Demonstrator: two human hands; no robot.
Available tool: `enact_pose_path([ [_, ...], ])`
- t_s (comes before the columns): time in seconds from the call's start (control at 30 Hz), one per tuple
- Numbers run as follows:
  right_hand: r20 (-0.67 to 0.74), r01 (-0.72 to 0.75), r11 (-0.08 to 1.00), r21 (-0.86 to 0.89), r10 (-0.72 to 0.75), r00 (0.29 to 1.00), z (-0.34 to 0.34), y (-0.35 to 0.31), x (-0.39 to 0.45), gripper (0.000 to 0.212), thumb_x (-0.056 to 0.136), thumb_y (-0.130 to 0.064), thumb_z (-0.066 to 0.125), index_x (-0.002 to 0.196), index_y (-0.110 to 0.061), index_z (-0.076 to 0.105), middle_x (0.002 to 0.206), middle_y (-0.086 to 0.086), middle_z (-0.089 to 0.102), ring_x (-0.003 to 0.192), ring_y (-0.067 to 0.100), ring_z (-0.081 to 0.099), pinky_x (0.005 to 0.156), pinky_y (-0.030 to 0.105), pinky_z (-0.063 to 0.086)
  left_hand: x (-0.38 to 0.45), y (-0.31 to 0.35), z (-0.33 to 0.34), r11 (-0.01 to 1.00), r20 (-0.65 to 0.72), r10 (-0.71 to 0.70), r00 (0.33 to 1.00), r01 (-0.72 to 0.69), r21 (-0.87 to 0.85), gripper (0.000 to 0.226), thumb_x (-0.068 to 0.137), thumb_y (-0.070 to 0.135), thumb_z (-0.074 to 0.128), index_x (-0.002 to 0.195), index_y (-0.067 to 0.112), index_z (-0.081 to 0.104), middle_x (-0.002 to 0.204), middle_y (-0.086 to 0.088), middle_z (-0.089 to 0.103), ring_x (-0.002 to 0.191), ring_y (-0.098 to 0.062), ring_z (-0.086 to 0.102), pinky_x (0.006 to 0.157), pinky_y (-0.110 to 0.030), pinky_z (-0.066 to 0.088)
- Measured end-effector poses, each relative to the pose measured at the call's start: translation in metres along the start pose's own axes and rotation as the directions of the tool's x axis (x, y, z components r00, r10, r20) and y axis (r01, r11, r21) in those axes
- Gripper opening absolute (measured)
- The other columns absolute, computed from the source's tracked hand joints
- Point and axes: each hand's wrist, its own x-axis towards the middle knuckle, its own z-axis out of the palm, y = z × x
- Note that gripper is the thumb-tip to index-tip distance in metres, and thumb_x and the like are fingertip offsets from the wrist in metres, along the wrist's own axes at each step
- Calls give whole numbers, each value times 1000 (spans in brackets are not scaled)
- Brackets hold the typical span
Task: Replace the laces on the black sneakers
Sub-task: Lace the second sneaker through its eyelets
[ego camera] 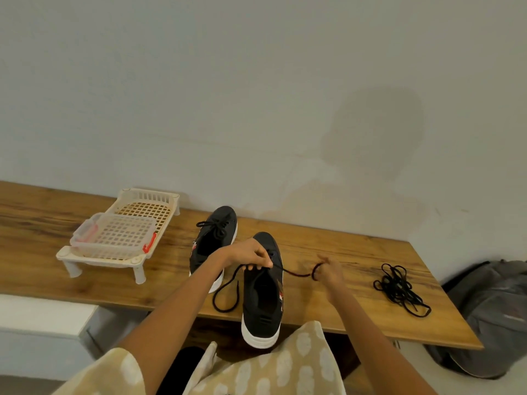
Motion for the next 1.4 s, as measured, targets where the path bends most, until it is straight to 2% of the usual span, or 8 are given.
enact_pose_path([
  [0.17, 267, 274, 793, -545, -146, 953, 16, 8, -22, 35, 90, -1, 51, 124, -9, 59, 125, 10, 58, 111, 22, 55, 89, 29, 47, 2, -5, 3, 999, -17, 8, 1000, -9, -34, 19, 93, 27, 59, 83, 19, 74, 50, 9, 50, 59, -9, 49, 77, -25, 44],
  [0.37, 540, 699, 664, -264, -499, 678, 32, -7, -57, 16, 88, -22, 65, 102, -19, 73, 90, -23, 61, 89, -6, 53, 77, 15, 39, -6, -10, 6, 994, -79, -21, 997, 12, -111, 22, 96, 26, 54, 105, 15, 71, 54, 8, 50, 43, -5, 35, 44, -18, 28],
  [0.73, 522, 612, 714, -340, -398, 754, 21, -19, -64, 17, 91, -25, 61, 93, -15, 75, 72, -18, 61, 64, -10, 56, 59, 9, 40, -16, -4, 2, 998, 2, -4, 1000, 4, 58, 27, 99, 15, 45, 120, 12, 62, 55, 5, 50, 45, 2, 44, 58, -14, 36],
  [0.9, 315, 213, 964, 161, -255, 914, 12, -23, -67, 33, 100, -26, 43, 72, -14, 56, 80, 0, 63, 88, 17, 60, 83, 25, 45, -20, 4, 5, 991, -31, 53, 998, -49, 126, 26, 91, 19, 61, 115, 9, 67, 78, 8, 63, 70, 0, 54, 69, -14, 41],
  [1.07, 220, -59, 577, 815, -213, 952, -4, -44, -63, 36, 103, -30, 34, 73, -13, 46, 60, 3, 59, 69, 20, 58, 74, 32, 48, -12, 5, 18, 955, -225, 154, 962, -86, 285, 18, 86, 19, 68, 97, 6, 74, 103, -7, 70, 95, -16, 61, 84, -28, 47],
  [1.13, 272, -14, 717, 696, -246, 930, -2, -47, -62, 37, 103, -34, 32, 72, -14, 41, 53, -2, 42, 53, 15, 44, 63, 30, 46, -8, 2, 20, 963, -244, 142, 959, -77, 259, 18, 88, 17, 65, 97, 5, 74, 102, -8, 70, 85, -14, 62, 72, -22, 46],
  [1.23, 434, 395, 914, 87, -392, 811, 5, -46, -67, 31, 103, -31, 32, 80, -14, 46, 60, -5, 42, 50, 8, 39, 54, 22, 40, -6, -2, 19, 982, -236, 90, 967, -47, 183, 17, 91, 18, 62, 96, 7, 73, 84, -10, 70, 46, -4, 51, 61, -25, 45],
  [1.4, 720, 780, 470, -414, -355, 596, 25, -38, -58, 18, 96, -21, 52, 102, -18, 69, 88, -4, 67, 71, 1, 57, 68, 22, 45, -7, -1, 16, 993, -205, 29, 978, -4, 121, 20, 94, 18, 57, 104, 6, 69, 41, 8, 52, 30, -5, 41, 49, -24, 41],
])
